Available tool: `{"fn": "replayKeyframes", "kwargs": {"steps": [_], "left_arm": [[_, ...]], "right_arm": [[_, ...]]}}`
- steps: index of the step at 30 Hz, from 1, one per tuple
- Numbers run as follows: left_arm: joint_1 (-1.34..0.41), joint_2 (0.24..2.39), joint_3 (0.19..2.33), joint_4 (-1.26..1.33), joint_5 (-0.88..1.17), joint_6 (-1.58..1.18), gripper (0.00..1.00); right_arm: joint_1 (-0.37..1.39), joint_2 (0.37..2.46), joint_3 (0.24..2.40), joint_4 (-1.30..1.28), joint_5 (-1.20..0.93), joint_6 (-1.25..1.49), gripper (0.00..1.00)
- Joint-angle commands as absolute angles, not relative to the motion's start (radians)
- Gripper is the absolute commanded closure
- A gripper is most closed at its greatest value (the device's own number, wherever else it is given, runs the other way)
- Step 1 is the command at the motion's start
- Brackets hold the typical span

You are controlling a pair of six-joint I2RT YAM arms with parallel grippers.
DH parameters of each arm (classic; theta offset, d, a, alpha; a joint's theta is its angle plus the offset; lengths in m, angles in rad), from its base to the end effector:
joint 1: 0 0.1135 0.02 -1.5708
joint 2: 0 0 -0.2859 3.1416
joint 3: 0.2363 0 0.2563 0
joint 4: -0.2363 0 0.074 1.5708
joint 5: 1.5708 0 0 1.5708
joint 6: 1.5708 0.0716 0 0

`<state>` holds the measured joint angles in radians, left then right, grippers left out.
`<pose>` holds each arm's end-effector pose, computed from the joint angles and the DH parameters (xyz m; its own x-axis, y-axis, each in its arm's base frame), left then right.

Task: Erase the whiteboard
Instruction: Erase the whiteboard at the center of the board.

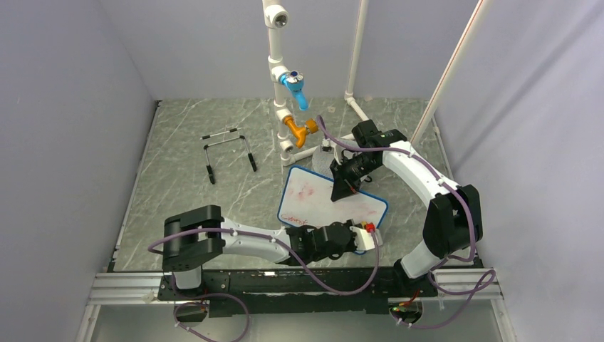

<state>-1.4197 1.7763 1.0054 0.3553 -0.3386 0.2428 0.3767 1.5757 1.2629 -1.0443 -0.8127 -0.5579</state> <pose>0.0880 -0.4199 0.2057 0.1542 0.4938 -0.8558 0.8753 0.3335 0.3501 0.2627 0.1598 0.2594 -0.5612 -0.6134 -0.5556 -0.8171 0.3040 0.4898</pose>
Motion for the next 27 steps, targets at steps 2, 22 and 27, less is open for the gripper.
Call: {"fn": "replayKeyframes", "kwargs": {"steps": [2, 22, 27], "left_arm": [[-1.381, 1.741, 1.033, 0.279, -0.26, 0.213, 1.0], [-1.365, 1.808, 1.041, 0.148, -0.226, 0.204, 1.0], [-1.327, 1.793, 1.137, 0.121, -0.277, 0.24, 1.0]], "right_arm": [[0.386, 1.549, 1.261, -0.991, -0.871, -0.614, 1.0], [0.386, 1.55, 1.262, -0.988, -0.873, -0.612, 1.0], [0.386, 1.548, 1.261, -0.989, -0.872, -0.612, 1.0]]}}
